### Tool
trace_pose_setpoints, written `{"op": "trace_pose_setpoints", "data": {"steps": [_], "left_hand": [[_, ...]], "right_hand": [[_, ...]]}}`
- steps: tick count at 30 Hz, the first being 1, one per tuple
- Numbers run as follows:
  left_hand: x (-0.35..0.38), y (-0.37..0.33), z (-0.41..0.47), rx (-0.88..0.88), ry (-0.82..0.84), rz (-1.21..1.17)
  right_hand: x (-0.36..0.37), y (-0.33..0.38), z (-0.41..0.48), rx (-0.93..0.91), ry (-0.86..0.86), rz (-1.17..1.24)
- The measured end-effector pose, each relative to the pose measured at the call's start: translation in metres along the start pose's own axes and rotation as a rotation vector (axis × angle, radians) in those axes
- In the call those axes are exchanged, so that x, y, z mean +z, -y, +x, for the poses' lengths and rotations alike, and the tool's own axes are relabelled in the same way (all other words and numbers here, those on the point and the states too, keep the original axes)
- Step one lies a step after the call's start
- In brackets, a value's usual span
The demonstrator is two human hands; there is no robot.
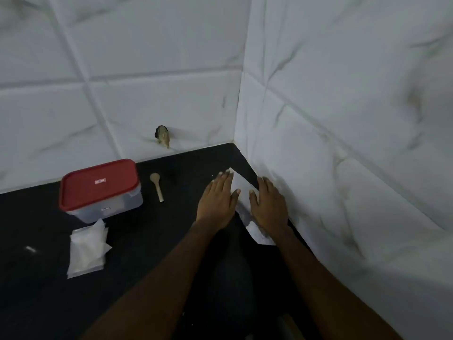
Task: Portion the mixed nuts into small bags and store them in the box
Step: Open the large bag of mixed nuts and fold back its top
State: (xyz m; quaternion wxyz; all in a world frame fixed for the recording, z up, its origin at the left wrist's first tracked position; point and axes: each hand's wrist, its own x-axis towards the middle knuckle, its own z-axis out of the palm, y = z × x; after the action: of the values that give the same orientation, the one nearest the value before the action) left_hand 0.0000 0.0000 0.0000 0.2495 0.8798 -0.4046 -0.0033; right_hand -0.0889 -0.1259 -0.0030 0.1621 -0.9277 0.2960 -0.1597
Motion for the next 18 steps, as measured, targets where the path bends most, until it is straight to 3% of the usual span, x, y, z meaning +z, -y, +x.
{"op": "trace_pose_setpoints", "data": {"steps": [5,8,11,14,18], "left_hand": [[0.024,-0.007,-0.004,-0.395,0.125,-0.51],[0.027,-0.009,-0.003,-0.585,0.136,-0.79],[0.025,-0.006,-0.007,-0.723,0.062,-1.084],[0.013,0.002,-0.013,-0.787,-0.029,-1.128],[-0.012,0.023,-0.027,-0.818,-0.158,-1.147]], "right_hand": [[-0.005,-0.002,0.011,0.263,0.434,0.297],[-0.003,0.007,0.013,0.409,0.575,0.55],[0.004,0.015,0.007,0.392,0.658,0.812],[0.01,0.029,0.002,0.433,0.729,1.047],[0.008,0.06,0.001,0.383,0.852,1.055]]}}
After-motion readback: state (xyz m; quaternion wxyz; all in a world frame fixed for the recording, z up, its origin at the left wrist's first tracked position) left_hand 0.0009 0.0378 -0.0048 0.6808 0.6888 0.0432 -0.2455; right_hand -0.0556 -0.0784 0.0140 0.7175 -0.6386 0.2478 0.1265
